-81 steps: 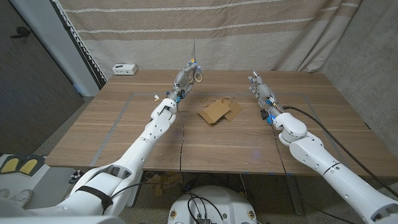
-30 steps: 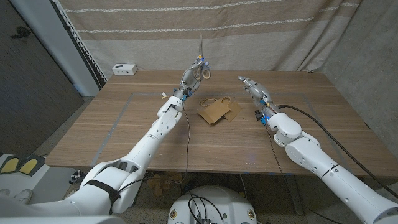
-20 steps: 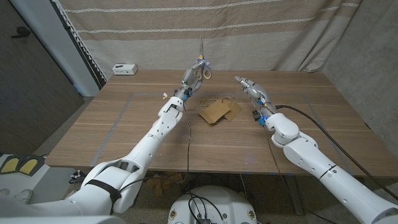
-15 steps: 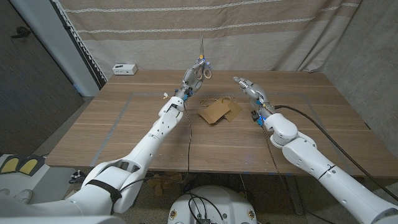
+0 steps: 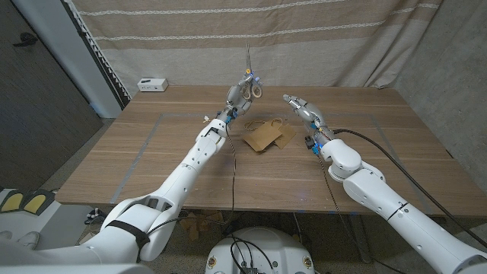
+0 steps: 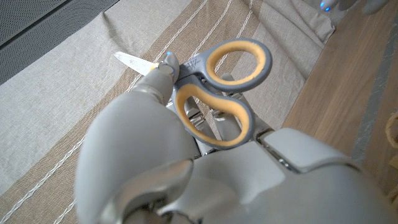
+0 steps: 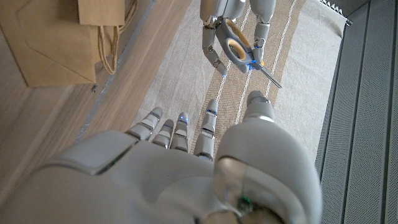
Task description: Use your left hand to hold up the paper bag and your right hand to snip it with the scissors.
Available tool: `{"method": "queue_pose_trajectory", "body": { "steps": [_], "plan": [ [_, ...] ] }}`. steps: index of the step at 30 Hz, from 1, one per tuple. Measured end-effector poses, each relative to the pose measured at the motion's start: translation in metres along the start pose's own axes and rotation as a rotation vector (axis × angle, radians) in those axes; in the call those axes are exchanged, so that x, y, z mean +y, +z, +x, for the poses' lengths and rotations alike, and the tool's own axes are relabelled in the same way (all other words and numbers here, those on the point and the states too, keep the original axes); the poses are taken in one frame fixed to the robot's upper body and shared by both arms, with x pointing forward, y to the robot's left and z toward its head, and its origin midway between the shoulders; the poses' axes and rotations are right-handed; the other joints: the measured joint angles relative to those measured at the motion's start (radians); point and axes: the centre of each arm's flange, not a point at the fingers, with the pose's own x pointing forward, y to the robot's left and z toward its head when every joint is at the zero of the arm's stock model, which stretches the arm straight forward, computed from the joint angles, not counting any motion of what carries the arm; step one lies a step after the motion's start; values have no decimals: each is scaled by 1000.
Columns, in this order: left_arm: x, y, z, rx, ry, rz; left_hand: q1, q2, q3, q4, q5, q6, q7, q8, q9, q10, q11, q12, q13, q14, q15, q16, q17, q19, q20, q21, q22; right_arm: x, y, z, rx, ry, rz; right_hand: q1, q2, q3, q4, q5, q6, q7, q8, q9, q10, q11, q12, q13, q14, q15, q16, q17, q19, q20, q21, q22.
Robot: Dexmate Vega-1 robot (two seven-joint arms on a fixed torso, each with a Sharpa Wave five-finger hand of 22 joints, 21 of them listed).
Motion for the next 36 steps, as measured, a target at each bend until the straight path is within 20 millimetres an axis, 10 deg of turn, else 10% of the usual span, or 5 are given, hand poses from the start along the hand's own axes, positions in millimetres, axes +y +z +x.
{"method": "queue_pose_trajectory", "body": {
  "steps": [11,25,36],
  "plan": [
    [0,-8,-1,47,-14,-56,1,-1,17,-17,-15,-5,-5,80,0,4,6,85,15,-20,-20,42,4,-30,1,-20,-20,-4,1,-2,0,-1,-5,12,-1,7,7,0,-9,9,-9,0,-9,-2,0,0,-4,-4,0,0,0,0,0,0],
    [0,-11,-3,68,-22,-76,49,-49,56,-56,12,-33,-36,381,45,-53,-8,351,14,-108,-50,97,299,-95,4,-5,-1,-5,1,-4,-4,7,3,12,-2,11,11,0,-29,18,-23,0,-18,0,-8,0,-4,-4,0,0,0,0,0,0],
    [0,-13,-5,71,-16,-114,53,-53,56,-56,12,-39,-34,415,45,-56,-7,382,14,-122,-43,139,299,-97,1,4,1,-6,-2,-6,2,9,8,16,-5,11,11,0,-39,18,-31,0,-23,5,-8,0,-3,-4,0,0,0,0,0,0]
  ]
}}
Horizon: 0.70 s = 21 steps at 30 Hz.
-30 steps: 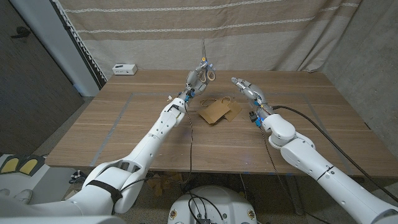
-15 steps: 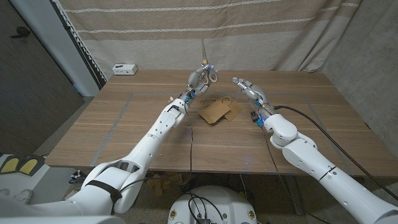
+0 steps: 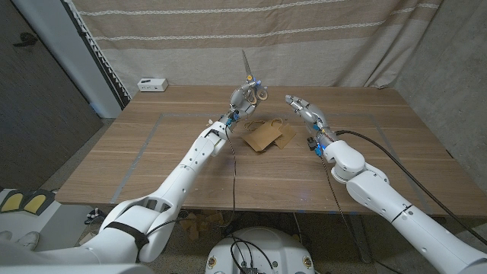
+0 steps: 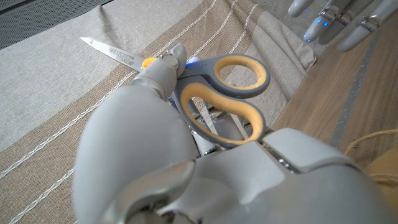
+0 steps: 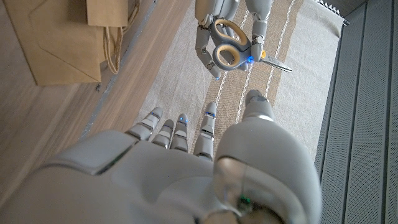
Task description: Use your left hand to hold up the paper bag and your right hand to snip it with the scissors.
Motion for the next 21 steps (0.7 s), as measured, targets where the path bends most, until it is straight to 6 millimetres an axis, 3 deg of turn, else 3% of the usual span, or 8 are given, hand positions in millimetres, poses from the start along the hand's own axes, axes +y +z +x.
{"method": "queue_pose_trajectory", "body": {
  "steps": [4,12,17,21],
  "plan": [
    [0,-1,-1,-2,10,-20,5,-5,4,-4,0,0,0,21,0,11,-1,0,0,-2,-1,6,0,3,3,4,0,0,0,-1,0,1,2,0,0,4,4,0,-5,5,0,0,0,0,0,0,0,0,0,0,0,0,0,0],
    [2,-1,-2,-8,31,-68,12,-12,13,-8,4,6,-2,20,0,14,0,6,0,-13,9,31,0,17,2,4,0,1,0,-2,2,3,4,0,0,4,4,-4,-5,5,-1,5,0,0,0,-5,0,0,1,0,0,0,0,0],
    [3,-3,-4,-8,43,-98,13,-13,14,-9,12,16,4,-29,27,16,-2,7,0,-30,13,67,0,17,2,11,4,1,0,-2,5,3,5,0,0,8,8,-4,-9,9,-7,5,-4,-4,-8,-5,0,0,1,0,0,0,0,0],
    [5,-4,-5,-5,55,-123,17,-17,14,-9,12,52,0,-46,27,27,-3,7,0,-60,23,125,0,17,2,15,3,1,0,-2,7,4,4,0,0,8,8,-4,-9,9,-11,5,-4,-4,-8,-5,0,0,1,0,0,0,0,0]
  ]
}}
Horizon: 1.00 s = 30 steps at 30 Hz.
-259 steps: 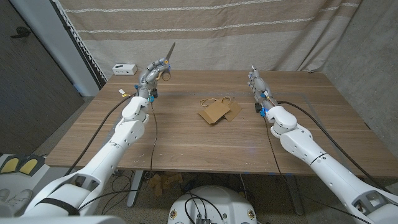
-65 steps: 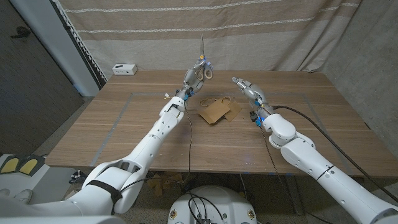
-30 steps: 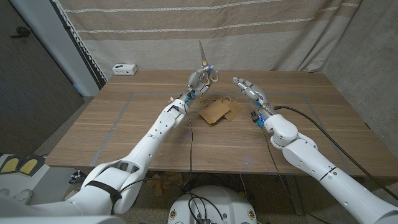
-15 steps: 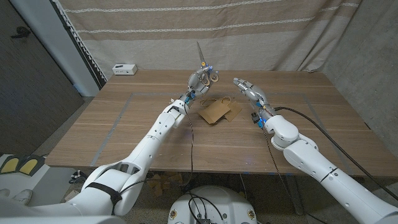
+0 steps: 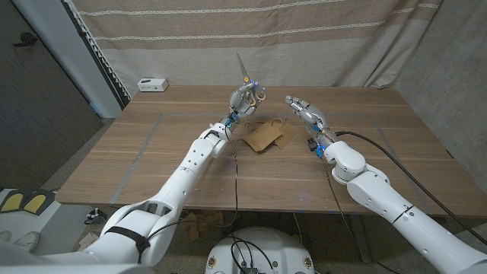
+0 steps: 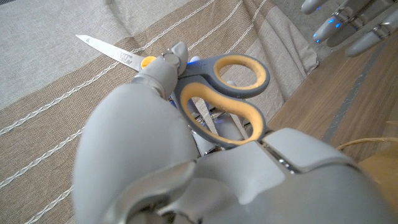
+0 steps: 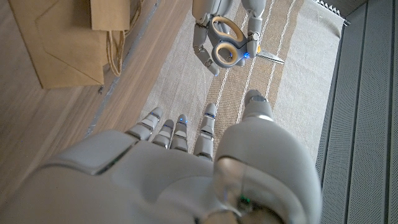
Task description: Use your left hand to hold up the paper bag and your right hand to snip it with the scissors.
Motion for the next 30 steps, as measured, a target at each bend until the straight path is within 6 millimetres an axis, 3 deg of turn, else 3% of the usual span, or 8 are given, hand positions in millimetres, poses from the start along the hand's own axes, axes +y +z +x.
{"method": "queue_pose_trajectory", "body": {
  "steps": [14,20,30],
  "plan": [
    [5,-3,-2,15,10,-61,2,-2,23,-5,0,12,-4,3,0,5,-5,0,0,9,0,-29,0,-15,-3,14,-8,1,-1,0,7,3,0,0,0,-3,3,-3,-3,4,-4,0,0,0,0,0,0,0,0,0,0,0,0,0],
    [5,-2,-2,18,2,-69,2,-2,48,-7,20,14,-3,20,0,16,-5,0,0,14,-2,-1,0,-13,-1,18,-4,2,-1,1,7,7,1,0,0,1,7,-4,-3,3,-4,0,0,0,0,0,0,0,0,0,0,0,0,0],
    [6,-2,-2,27,8,-89,2,-2,65,-6,20,14,-3,20,0,20,-5,0,0,-40,13,72,0,-13,-1,30,10,3,0,3,7,14,-1,0,0,1,7,-4,-3,3,-4,0,-11,0,0,0,0,0,0,0,0,0,0,0]
  ]
}}
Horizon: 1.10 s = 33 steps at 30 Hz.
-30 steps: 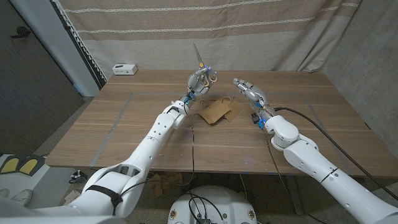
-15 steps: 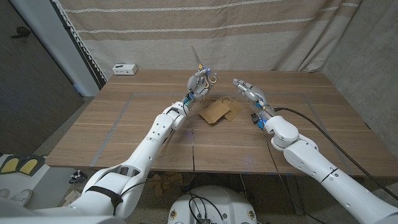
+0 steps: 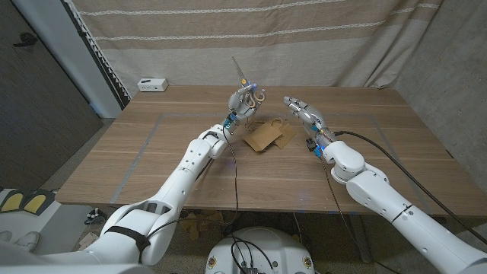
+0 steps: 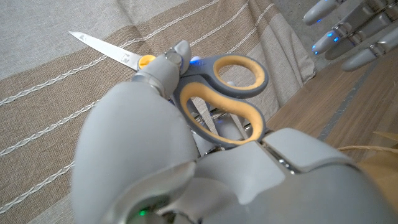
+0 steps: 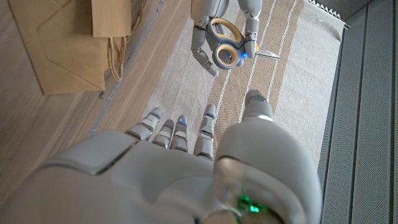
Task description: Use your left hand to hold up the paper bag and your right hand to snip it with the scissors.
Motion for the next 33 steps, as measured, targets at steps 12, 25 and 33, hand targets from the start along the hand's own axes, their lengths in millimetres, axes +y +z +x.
{"method": "queue_pose_trajectory", "body": {
  "steps": [12,25,33],
  "plan": [
    [0,2,4,-5,3,-23,5,-5,1,6,0,7,-7,0,0,3,-3,0,0,-36,11,-1,1,0,0,-5,-7,6,2,3,-2,2,-15,14,0,4,4,0,45,-13,4,0,4,-15,0,0,-9,-9,0,0,-9,-9,-4,0],
    [-4,3,13,2,-49,-27,11,-11,-4,11,-6,7,-7,0,0,3,-3,0,0,-37,9,-9,44,0,0,-9,-11,18,4,6,-20,-21,-34,32,2,9,0,0,81,-19,16,5,4,-15,0,0,-13,-13,0,0,-16,-5,-4,0],
    [-6,2,20,9,-59,-37,10,-10,-2,12,-6,7,-7,6,0,4,-3,0,0,-37,9,-12,67,0,0,-12,-11,30,8,5,-20,-57,-66,48,-3,17,-9,0,108,-21,23,5,9,-20,0,0,-13,-13,0,0,-22,0,-4,0]
  ]
}}
